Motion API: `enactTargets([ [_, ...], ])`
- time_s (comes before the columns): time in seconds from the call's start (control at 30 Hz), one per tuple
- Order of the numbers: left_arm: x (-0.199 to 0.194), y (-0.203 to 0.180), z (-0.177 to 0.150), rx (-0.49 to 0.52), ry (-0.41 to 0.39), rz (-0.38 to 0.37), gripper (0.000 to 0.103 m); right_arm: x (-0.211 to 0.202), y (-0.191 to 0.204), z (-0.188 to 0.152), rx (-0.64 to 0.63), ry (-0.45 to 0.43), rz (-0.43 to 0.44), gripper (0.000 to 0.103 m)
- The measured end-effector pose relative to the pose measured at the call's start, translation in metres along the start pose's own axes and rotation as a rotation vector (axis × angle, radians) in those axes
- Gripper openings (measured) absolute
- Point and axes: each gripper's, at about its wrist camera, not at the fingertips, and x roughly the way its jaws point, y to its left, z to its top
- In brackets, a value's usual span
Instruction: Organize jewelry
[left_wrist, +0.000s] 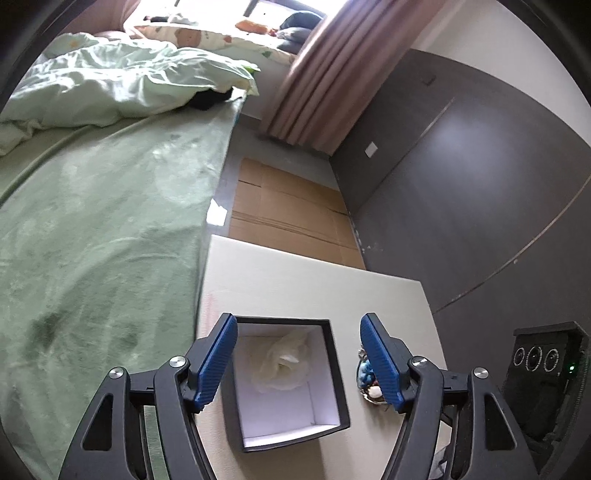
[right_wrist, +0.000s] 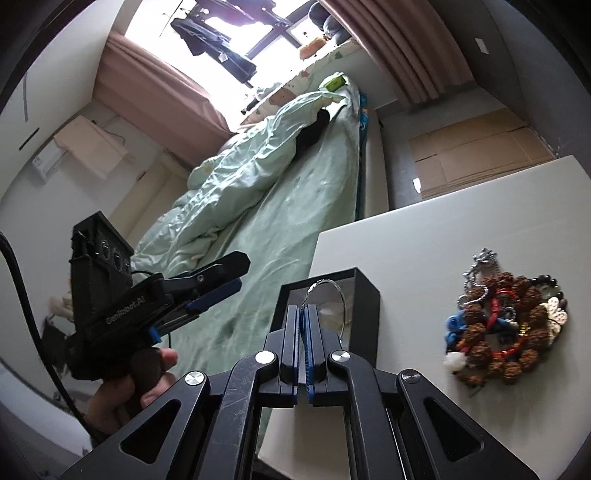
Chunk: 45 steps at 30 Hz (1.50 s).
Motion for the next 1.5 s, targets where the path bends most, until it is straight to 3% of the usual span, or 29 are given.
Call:
enactTargets([
  [0.3, -0.012, 0.019, 0.004, -0.048, -0.062, 0.026, 0.07, 0.038, 0.01, 0.008, -0.042, 0.06, -0.054, 0.005],
  [0.37, -0.011, 0.019, 0.005, -0.042, -0.062, 0.032, 0.07, 0.047, 0.007, 0.008, -0.015, 0.112, -0.027, 0.028],
  [0.4, -0.011, 0.02, 0.005, -0.043, -0.061, 0.029, 0.07, 0.048, 0.005, 0.006, -0.007, 0.115, -0.029, 0.054],
  [0.43, -0.01, 0.019, 0.004, -0.041, -0.058, 0.024, 0.07, 0.045, 0.005, 0.006, -0.01, 0.1, -0.033, 0.059],
  [0.8, -0.005, -0.001, -0.003, 0.022, -0.047, 0.005, 0.07, -0.004, -0.013, 0.003, 0.001, 0.02, -0.085, 0.059],
  [1.13, 0.004, -0.035, -0.016, 0.114, -0.037, -0.018, 0.07, -0.064, -0.037, 0.002, 0.029, -0.083, -0.215, 0.061],
  [1.17, 0.005, -0.039, -0.017, 0.121, -0.037, -0.019, 0.07, -0.07, -0.041, 0.002, 0.034, -0.09, -0.233, 0.064],
  [1.23, 0.008, -0.047, -0.02, 0.14, -0.034, -0.022, 0.07, -0.084, -0.048, 0.001, 0.044, -0.107, -0.255, 0.088],
  [1.37, 0.016, -0.066, -0.027, 0.191, -0.023, -0.019, 0.07, -0.113, -0.063, 0.001, 0.06, -0.153, -0.292, 0.094],
  [1.43, 0.021, -0.075, -0.03, 0.217, -0.015, -0.017, 0.07, -0.128, -0.074, 0.0, 0.084, -0.172, -0.329, 0.103],
  [1.5, 0.026, -0.084, -0.034, 0.244, -0.002, -0.023, 0.07, -0.14, -0.084, -0.003, 0.107, -0.178, -0.344, 0.103],
])
